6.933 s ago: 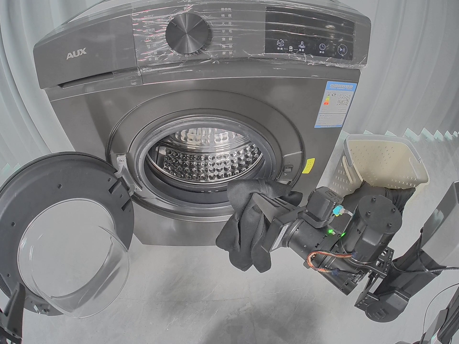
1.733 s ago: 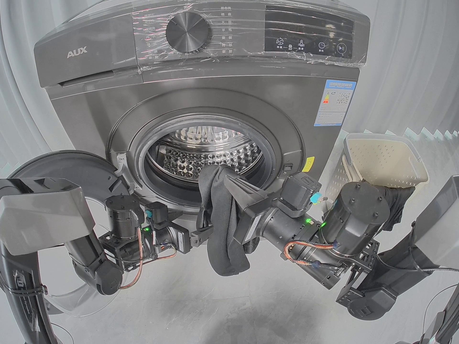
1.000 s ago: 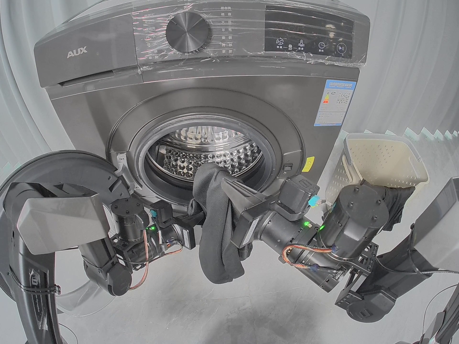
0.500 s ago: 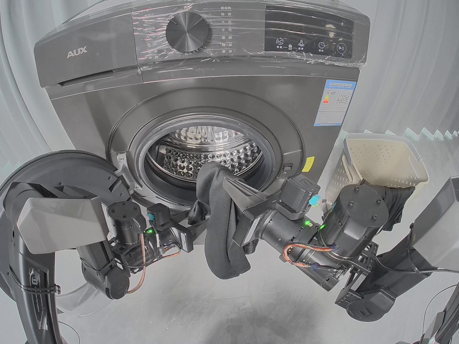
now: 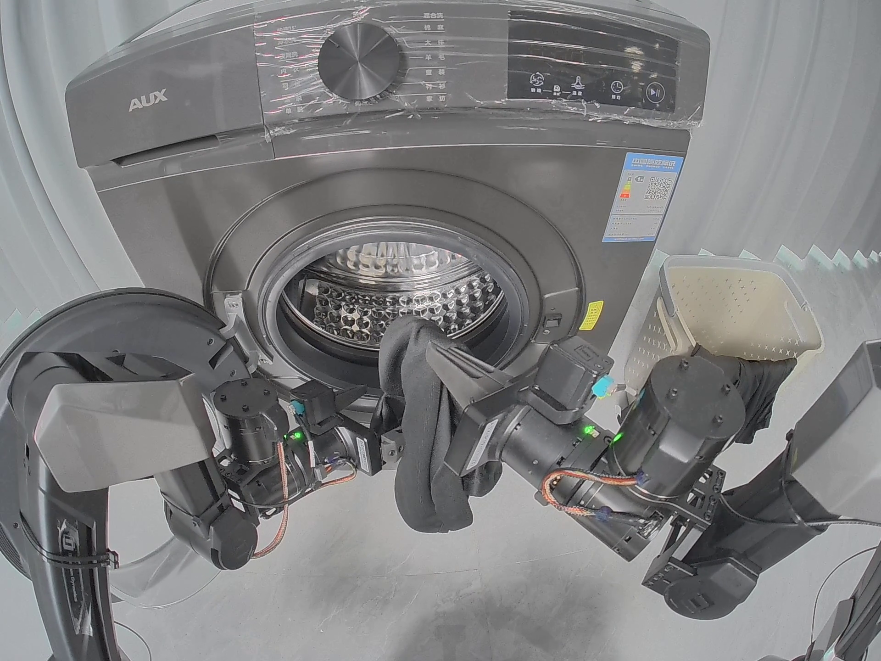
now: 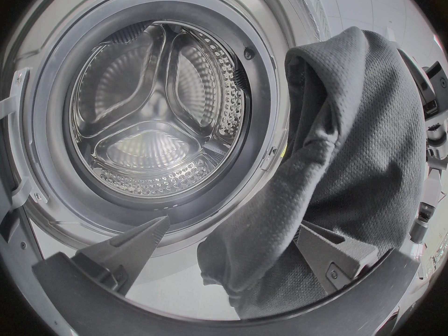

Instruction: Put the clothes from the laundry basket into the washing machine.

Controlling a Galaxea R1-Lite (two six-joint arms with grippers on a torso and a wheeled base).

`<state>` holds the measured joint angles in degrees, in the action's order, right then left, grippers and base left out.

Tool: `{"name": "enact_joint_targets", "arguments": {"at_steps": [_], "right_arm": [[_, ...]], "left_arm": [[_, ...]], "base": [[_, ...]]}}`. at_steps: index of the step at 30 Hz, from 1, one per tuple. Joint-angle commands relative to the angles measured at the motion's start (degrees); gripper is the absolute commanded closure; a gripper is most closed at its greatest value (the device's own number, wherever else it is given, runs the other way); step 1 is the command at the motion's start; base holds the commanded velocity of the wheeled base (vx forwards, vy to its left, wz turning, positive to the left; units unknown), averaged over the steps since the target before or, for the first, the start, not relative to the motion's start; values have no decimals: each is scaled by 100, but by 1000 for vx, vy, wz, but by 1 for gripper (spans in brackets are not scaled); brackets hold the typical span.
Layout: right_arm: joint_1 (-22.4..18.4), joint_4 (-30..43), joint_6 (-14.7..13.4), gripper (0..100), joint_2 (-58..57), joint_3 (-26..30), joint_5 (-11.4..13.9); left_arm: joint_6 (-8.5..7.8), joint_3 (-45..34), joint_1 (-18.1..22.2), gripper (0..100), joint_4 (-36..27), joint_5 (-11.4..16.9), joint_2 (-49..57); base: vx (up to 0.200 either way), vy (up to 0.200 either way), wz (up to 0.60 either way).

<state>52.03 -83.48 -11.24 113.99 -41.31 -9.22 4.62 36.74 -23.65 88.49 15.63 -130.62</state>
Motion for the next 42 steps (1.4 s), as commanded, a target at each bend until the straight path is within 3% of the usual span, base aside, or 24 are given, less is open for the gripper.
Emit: {"name": "enact_joint_targets", "arguments": {"at_steps": [1,3,4,17,25,26,32,42], "right_arm": [[18,-1,-1,100,9,1,-1],[18,-1,-1,100,9,1,-1],[18,-10,-1,100,9,1,-1],[-132,-1,-1,100,18,106,8],[-641,16,-19,100,167,203,51],[-659,25,-19,0,167,220,51],[-694,7,-19,0,387,669,87],[-641,-19,-45,0,791,1284,104]], "left_arm": [[4,96,-26,0,1,-25,-42],[4,114,-17,0,1,-42,-60],[4,114,-8,100,1,-25,-69],[39,70,45,100,10,-60,98],[-14,-1178,36,100,19,10,1294],[-5,-1301,36,100,19,37,1452],[57,-1556,45,100,10,432,2296],[92,-1152,-157,100,1,441,2674]], "base": [[0,0,0],[0,0,0],[0,0,0],[0,0,0],[0,0,0],[0,0,0],[0,0,0],[0,0,0]]}}
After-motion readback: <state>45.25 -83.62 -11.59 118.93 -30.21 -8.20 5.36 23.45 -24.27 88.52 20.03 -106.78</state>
